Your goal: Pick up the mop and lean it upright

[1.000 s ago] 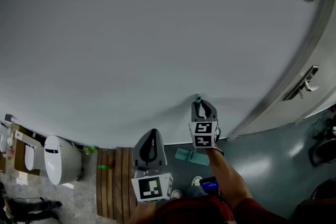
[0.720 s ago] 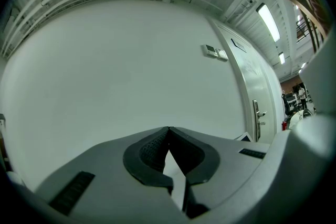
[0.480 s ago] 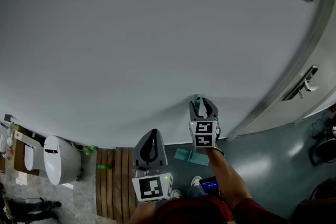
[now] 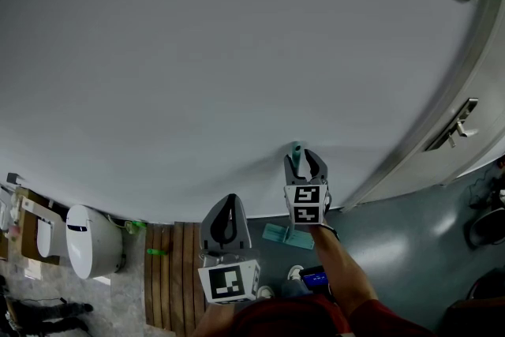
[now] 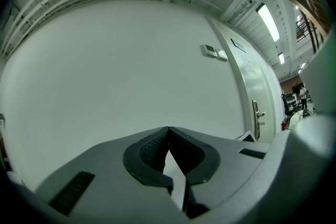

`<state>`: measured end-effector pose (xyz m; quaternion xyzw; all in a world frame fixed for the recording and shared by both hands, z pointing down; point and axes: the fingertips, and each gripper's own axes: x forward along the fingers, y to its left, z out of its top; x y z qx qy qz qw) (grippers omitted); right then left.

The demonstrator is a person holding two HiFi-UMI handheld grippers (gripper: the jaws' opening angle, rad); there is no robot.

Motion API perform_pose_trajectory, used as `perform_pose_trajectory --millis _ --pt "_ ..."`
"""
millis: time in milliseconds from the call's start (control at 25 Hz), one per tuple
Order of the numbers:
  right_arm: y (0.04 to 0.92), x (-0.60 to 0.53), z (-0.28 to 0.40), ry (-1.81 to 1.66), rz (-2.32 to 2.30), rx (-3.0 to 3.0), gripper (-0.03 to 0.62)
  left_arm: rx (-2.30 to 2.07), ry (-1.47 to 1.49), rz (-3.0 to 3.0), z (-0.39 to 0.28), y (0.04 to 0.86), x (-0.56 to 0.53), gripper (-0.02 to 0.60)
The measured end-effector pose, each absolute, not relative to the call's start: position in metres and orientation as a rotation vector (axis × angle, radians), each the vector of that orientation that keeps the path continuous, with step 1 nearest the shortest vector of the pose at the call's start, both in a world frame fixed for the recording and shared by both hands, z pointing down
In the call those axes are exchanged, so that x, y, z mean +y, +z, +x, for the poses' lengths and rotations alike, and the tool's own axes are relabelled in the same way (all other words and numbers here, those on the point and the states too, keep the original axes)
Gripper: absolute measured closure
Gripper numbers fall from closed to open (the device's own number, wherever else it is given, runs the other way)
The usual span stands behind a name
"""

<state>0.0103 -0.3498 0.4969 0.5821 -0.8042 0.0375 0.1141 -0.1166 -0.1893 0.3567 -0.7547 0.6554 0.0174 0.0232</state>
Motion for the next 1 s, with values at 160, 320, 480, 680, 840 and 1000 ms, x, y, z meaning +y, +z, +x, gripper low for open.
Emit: perform_pose_trajectory --millis 160,320,480,680,840,1000 --pt "0.497 -0.344 0.01 0.109 1.709 -2.366 0.385 2.029 0.057 -2.333 -0.118 0.356 -0.188 0.568" --pt "0.494 -0.332 0.008 0.09 1.694 -2.38 0.385 2.031 0.058 -2.335 -0.118 0.356 -0.188 0.568" --pt "0.489 -0.316 0.009 0.077 1.697 -2.397 0.385 2.019 0.042 -2.332 -0.117 0.358 -0.188 0.568" --pt "0.481 -0.291 0.014 0.083 1.696 -2.43 0.385 2.009 0.031 -2.338 -0.114 0.358 -0.187 0.568" --pt "0.473 -0.271 0.016 0.064 1.685 -2.459 0.385 1.988 0.041 -2.353 -0.108 0.36 -0.191 0.568" --pt "0.462 -0.25 0.019 0.053 1.689 -2.48 0.385 1.979 0.043 -2.37 -0.103 0.364 -0.192 0.568"
